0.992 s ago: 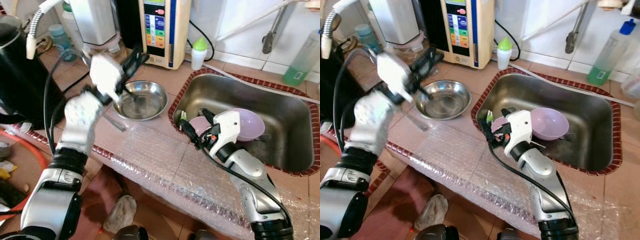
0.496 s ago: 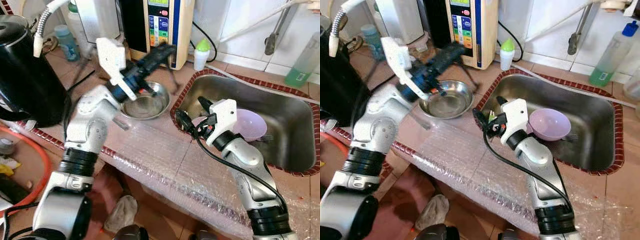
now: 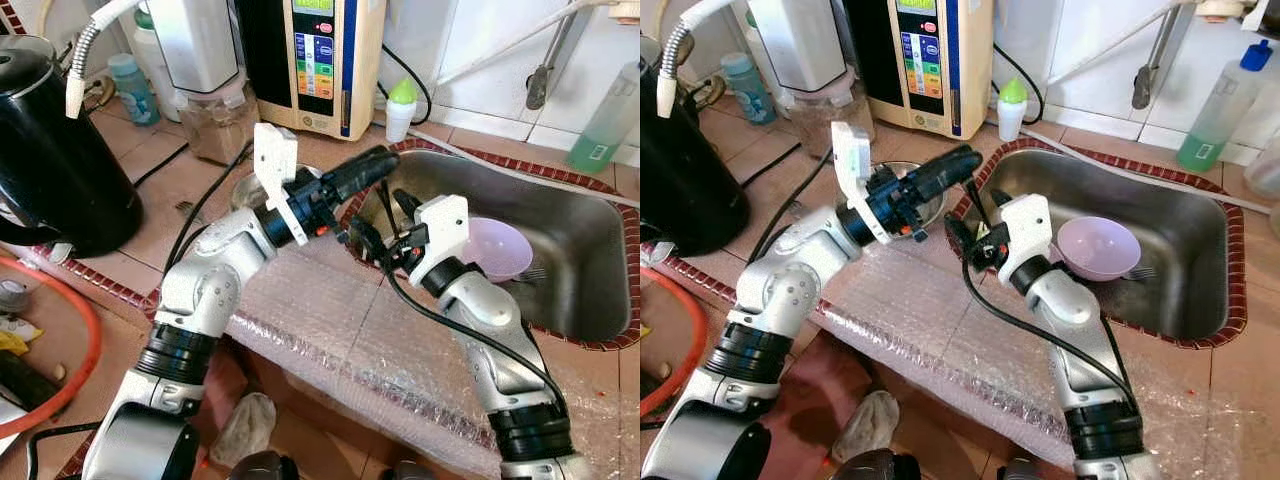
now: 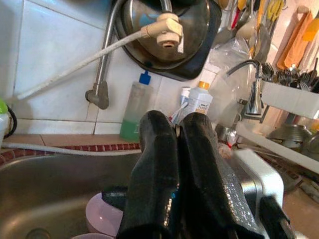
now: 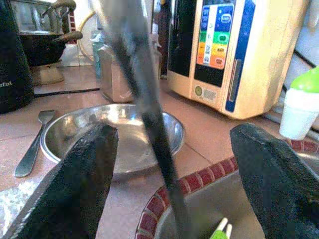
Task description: Kitchen organization
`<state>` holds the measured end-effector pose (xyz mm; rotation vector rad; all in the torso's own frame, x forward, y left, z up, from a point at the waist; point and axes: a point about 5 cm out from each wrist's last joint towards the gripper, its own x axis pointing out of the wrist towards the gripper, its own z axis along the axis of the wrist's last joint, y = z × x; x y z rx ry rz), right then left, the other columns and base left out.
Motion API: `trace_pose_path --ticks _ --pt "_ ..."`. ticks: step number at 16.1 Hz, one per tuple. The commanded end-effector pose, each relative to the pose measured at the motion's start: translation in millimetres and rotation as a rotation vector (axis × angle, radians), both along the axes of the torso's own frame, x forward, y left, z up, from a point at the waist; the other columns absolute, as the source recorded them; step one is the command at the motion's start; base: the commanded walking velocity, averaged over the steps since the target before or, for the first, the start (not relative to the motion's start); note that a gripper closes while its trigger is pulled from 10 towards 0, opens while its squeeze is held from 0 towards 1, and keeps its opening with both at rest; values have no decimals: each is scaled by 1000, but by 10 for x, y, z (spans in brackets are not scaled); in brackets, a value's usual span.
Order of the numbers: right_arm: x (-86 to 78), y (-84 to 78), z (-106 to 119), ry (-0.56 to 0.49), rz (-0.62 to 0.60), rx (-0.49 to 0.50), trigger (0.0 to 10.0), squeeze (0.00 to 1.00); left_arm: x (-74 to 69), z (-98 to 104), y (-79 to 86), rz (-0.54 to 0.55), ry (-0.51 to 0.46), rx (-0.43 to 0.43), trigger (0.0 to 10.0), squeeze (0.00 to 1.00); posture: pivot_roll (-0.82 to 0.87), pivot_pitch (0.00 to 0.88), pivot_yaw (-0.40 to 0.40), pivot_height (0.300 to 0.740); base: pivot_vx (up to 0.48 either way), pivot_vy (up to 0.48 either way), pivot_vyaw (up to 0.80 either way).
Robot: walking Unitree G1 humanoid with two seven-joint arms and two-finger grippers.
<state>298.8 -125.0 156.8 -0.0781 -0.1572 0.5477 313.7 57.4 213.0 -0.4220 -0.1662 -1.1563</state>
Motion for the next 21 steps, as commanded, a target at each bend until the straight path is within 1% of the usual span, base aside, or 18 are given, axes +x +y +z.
trace_pose_path --ticks 1,6,7,10,14,16,18,21 --pt "24 -31 31 -14 -2 0 0 0 -28 5 -11 -5 -13 17 0 0 -140 8 93 740 0 0 0" --pt "35 -87 64 -14 17 -9 0 0 -25 -33 -4 13 -20 43 0 0 -145 7 85 740 0 0 0" --pt "47 -120 45 5 27 -12 0 0 -14 -49 3 31 -25 51 0 0 -147 6 83 740 0 0 0" --pt "49 -156 -53 64 51 -43 0 0 -14 -38 3 31 -28 49 0 0 -150 4 80 740 0 0 0" --pt "81 -207 -158 106 27 -84 0 0 -9 -25 12 36 -38 49 0 0 -149 4 77 740 0 0 0" --pt "99 -247 -186 117 6 -87 0 0 -8 -19 18 40 -40 49 0 0 -145 3 72 740 0 0 0" --pt "128 -280 -175 115 -17 -78 0 0 -8 -19 11 39 -43 53 0 0 -143 7 69 740 0 0 0" --pt "198 -305 -119 87 -42 -79 0 0 -6 -67 29 48 -49 81 0 0 -142 8 73 740 0 0 0"
